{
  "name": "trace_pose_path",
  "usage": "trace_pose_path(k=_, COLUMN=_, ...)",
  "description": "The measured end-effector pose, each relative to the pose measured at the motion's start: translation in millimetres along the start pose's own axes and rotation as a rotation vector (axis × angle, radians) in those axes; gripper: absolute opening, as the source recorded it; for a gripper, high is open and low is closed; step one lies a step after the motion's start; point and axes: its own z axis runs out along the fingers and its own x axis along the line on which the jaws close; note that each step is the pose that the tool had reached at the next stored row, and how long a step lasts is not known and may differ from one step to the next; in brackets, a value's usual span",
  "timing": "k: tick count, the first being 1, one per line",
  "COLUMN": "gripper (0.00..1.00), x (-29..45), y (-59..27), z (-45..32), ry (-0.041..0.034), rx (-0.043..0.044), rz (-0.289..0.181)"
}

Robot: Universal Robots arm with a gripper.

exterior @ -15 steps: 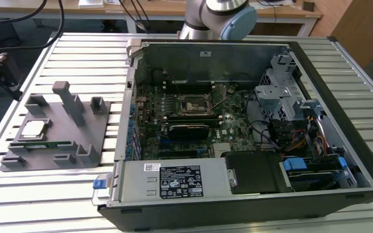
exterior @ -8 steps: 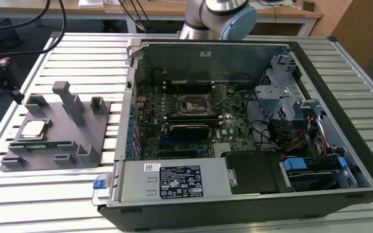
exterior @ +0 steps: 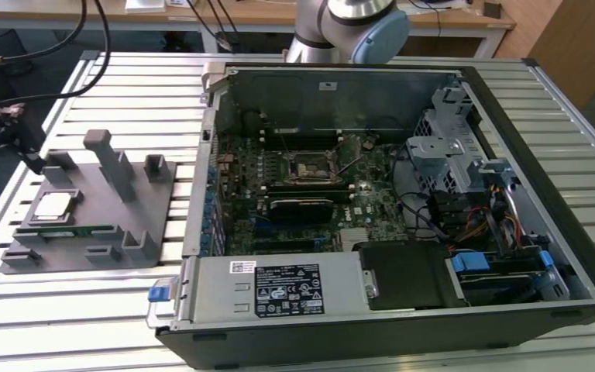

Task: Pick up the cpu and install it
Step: 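Pick up the cpu and move it towards the insertion slot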

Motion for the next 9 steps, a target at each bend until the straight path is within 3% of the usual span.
trace_pose_path(k=9, gripper=0.71, x=-0.4, y=-0.6, z=16.4, ry=-0.0003, rx=0.0004, rz=0.016)
